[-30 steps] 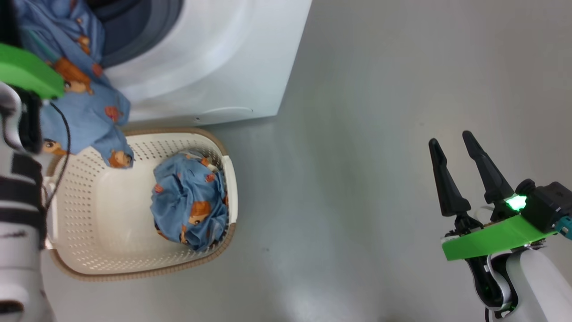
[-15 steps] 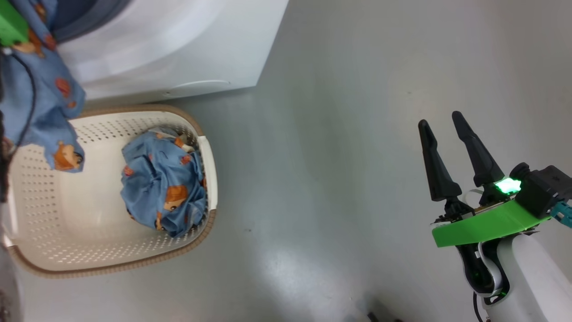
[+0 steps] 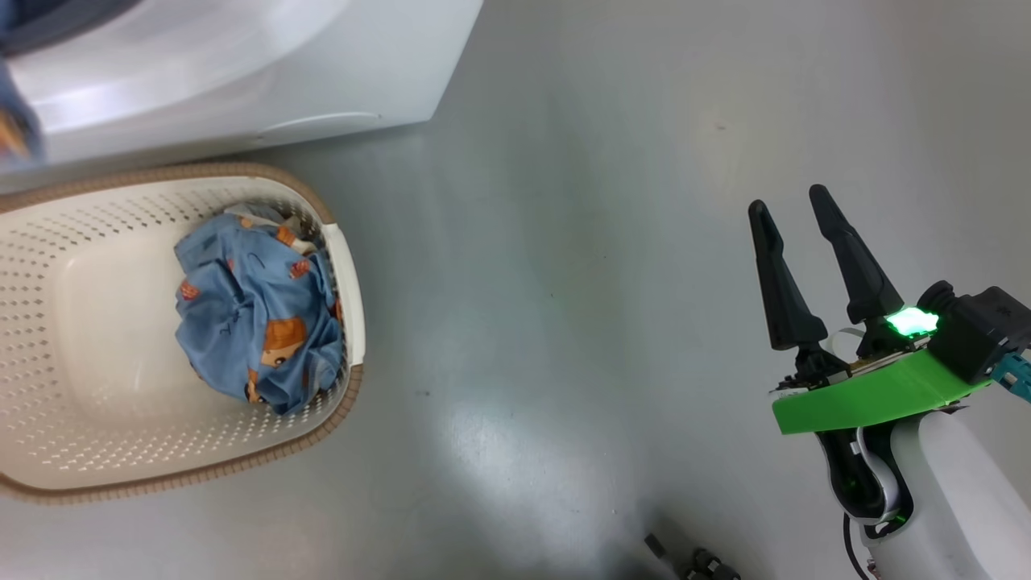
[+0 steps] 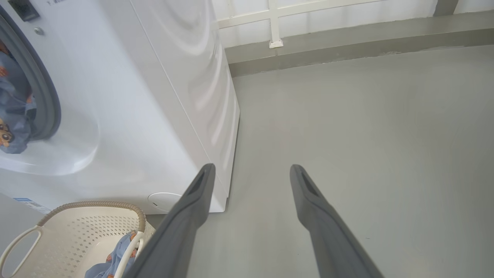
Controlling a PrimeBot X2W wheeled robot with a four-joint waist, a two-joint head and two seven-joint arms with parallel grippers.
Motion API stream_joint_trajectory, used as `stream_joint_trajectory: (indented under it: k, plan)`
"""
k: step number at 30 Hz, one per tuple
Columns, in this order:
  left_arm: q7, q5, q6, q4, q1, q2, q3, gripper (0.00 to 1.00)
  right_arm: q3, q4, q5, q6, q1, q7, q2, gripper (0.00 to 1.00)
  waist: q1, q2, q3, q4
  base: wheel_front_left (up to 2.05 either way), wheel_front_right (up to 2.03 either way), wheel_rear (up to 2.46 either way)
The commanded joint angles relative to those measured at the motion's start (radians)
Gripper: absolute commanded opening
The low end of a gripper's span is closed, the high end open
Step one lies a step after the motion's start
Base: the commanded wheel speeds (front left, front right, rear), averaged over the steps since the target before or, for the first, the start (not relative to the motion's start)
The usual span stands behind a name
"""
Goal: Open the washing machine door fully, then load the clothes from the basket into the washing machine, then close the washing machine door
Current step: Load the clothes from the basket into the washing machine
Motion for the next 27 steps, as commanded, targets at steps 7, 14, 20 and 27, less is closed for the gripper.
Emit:
stream_joint_trajectory:
  k: [7, 14, 20, 27]
  plan:
    - [-0.006, 0.032, 0.003, -0.107, 0.103, 0.031, 0.041, 0.0, 0.025, -0.024, 0.009, 0.004, 0.002, -0.008, 0.003, 1.0, -0.0001, 0.0, 0.013, 0.0, 0.0, 0.0, 0.0]
    - [-0.006, 0.036, -0.021, 0.11, 0.092, 0.021, 0.025, 1.0, 0.039, -0.019, 0.011, 0.004, 0.012, -0.008, 0.003, 1.0, -0.0001, 0.0, -0.009, 0.007, 0.0, 0.0, 0.0]
    - [0.036, 0.019, -0.043, 0.28, 0.051, 0.007, 0.017, 1.0, 0.044, -0.018, 0.011, 0.004, 0.017, -0.008, -0.001, 1.0, -0.0001, 0.0, -0.026, 0.013, 0.0, 0.0, 0.0]
    - [0.087, 0.0, -0.058, 0.372, 0.059, -0.006, 0.012, 1.0, 0.044, -0.018, 0.008, 0.004, 0.021, -0.008, -0.007, 1.0, -0.0001, 0.0, -0.042, 0.019, 0.0, 0.0, 0.0]
